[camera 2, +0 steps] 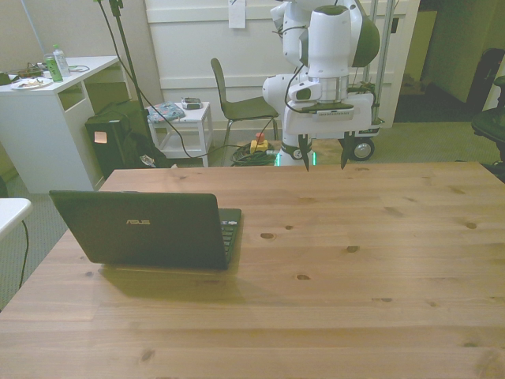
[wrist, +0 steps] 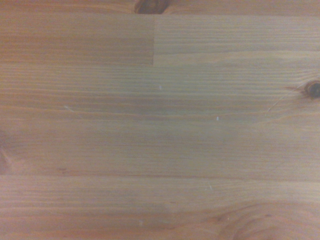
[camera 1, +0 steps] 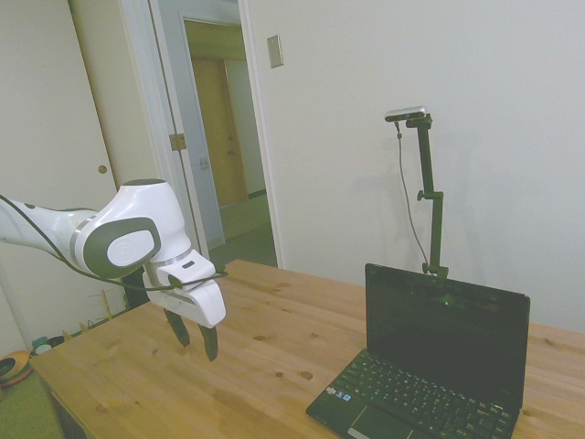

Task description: Close the laptop

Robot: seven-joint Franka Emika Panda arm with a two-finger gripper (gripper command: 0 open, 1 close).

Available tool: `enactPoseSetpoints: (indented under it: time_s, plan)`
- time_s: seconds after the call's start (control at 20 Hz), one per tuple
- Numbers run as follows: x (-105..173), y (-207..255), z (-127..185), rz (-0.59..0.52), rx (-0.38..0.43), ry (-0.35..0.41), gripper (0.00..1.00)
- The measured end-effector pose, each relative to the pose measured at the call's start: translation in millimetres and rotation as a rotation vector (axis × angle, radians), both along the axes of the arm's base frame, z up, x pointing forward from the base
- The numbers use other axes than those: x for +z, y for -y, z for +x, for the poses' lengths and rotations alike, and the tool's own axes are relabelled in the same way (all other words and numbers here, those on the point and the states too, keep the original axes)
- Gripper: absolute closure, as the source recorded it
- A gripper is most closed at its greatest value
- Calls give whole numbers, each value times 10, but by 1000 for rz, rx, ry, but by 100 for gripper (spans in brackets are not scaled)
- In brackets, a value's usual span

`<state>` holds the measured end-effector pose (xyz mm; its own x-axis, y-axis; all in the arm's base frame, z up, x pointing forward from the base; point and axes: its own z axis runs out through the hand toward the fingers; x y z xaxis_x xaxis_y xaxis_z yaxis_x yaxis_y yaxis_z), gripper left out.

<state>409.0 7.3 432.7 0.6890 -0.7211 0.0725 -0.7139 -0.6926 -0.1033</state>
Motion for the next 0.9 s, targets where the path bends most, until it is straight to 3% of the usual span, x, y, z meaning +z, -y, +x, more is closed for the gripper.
enactPoseSetpoints:
  time_s: [0.1, 0.25, 0.6, 0.9]
  plan:
    - [0, 25, 3, 0, -7, 2, 0]
    - [122, 244, 6, 11, -91, 75, 0]
    - [950, 1209, 63, 39, -323, 261, 0]
    - [1444, 2037, 483, 34, -451, 315, 0]
